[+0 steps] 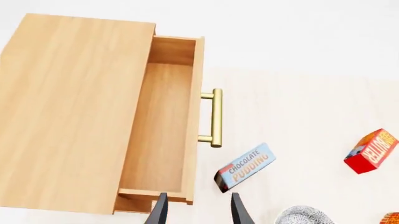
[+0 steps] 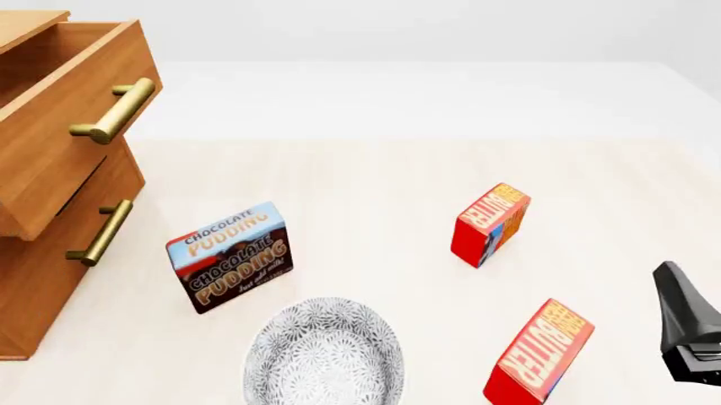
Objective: Put the butter at the front in the top drawer of the cabinet and close it.
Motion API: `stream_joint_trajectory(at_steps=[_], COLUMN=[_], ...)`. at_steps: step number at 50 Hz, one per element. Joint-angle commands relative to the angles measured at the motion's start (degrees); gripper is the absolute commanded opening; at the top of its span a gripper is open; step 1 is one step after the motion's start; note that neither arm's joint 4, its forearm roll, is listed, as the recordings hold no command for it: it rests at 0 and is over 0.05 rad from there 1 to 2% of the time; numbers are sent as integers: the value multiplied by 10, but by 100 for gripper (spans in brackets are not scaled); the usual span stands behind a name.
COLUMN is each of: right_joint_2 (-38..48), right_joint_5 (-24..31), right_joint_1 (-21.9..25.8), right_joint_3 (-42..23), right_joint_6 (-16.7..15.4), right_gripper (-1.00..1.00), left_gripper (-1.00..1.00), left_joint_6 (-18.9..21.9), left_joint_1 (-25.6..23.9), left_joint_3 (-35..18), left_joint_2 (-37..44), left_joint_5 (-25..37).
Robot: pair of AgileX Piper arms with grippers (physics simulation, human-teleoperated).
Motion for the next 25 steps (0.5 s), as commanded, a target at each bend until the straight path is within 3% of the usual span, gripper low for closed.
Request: stream_joint_trajectory(at_steps=[1, 25], right_joint_2=[0, 0], right_joint_5=[0, 0], right_joint_1=[0, 0], right_joint_3=[0, 0], right_joint_6=[0, 0], right_gripper=[100, 100], left_gripper=[100, 100], left_joint_6=[-12, -6], left_joint_1=[-3, 0], left_joint_3=[-17, -24], left_joint_2=[25, 70], left_joint_5=[17, 17])
